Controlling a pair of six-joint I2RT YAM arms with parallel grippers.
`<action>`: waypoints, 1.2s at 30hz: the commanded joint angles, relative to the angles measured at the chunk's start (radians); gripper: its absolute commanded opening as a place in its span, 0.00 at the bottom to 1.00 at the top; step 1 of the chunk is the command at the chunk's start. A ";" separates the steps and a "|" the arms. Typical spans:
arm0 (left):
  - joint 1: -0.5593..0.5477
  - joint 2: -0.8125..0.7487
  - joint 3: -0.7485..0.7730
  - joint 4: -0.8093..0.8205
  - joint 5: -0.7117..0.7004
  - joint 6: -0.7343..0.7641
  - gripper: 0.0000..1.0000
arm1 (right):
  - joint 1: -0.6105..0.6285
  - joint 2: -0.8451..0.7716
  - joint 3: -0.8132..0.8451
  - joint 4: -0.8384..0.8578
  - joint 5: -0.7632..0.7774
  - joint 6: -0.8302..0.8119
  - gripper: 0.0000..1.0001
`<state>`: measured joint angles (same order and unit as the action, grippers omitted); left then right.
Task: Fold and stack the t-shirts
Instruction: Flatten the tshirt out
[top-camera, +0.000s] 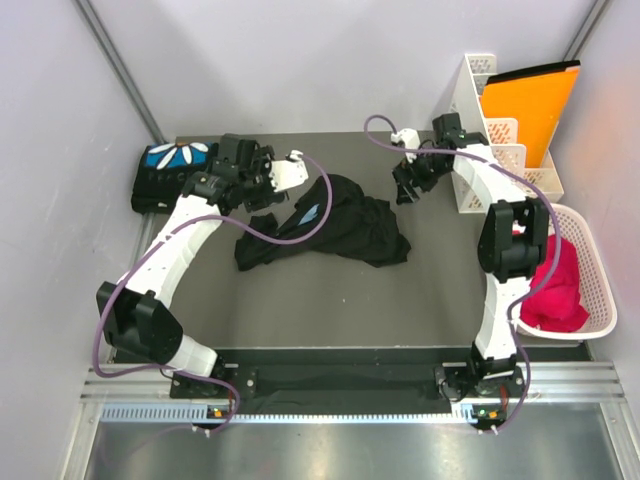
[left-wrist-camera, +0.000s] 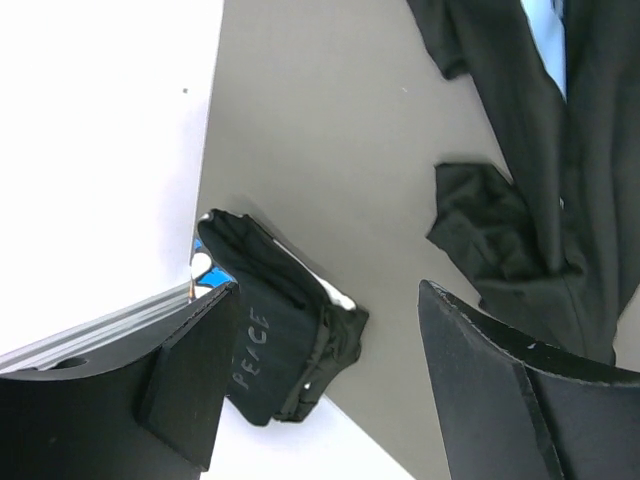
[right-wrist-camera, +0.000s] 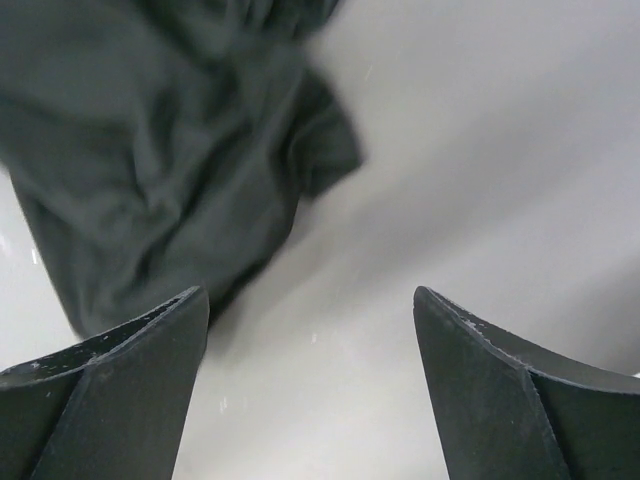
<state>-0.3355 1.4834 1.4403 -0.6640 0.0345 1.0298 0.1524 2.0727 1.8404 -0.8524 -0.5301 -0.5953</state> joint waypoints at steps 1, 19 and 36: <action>0.003 -0.031 -0.011 0.121 -0.004 -0.066 0.76 | -0.013 -0.019 -0.019 -0.184 -0.007 -0.172 0.83; 0.003 -0.012 0.000 0.385 -0.194 -0.096 0.75 | 0.122 0.021 -0.066 -0.310 -0.102 -0.370 0.83; 0.003 -0.095 -0.040 0.520 -0.301 -0.122 0.75 | 0.202 0.147 -0.013 -0.299 -0.027 -0.357 0.00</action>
<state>-0.3355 1.4410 1.4139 -0.2203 -0.2466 0.9108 0.2989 2.2192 1.7779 -1.1263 -0.5621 -0.9039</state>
